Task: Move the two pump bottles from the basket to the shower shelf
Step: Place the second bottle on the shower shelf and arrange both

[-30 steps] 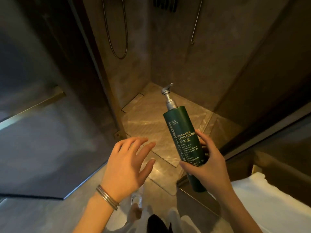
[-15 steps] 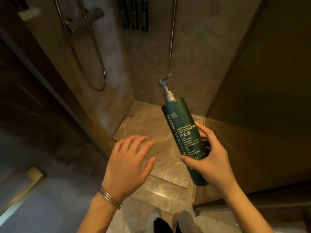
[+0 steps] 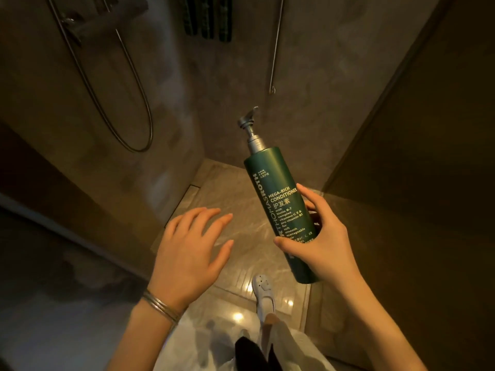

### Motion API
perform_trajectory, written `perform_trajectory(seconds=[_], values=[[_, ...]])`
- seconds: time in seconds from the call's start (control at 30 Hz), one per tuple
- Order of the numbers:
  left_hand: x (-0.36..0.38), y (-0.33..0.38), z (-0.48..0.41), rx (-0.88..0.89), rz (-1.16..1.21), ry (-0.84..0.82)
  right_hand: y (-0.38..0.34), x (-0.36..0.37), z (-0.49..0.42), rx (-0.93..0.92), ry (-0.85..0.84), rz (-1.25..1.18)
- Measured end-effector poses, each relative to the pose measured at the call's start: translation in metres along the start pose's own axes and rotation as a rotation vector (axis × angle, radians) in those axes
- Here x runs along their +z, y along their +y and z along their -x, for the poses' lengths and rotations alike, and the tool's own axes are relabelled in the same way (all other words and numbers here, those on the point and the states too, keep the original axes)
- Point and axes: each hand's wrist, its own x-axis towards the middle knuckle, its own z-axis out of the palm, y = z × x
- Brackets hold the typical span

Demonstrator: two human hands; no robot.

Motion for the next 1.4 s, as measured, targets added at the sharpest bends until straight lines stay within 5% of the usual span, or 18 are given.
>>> perform_trajectory(seconds=[0.63,1.4], values=[[-0.021,-0.054,-0.197,-0.304,-0.189,0.199,-0.036,-0.005,-0.293,-0.305,-0.290,-0.067],[-0.097,-0.223,-0.226,-0.667,-0.437,0.274,-0.159,0.198,-0.439,-0.622,-0.591,-0.324]])
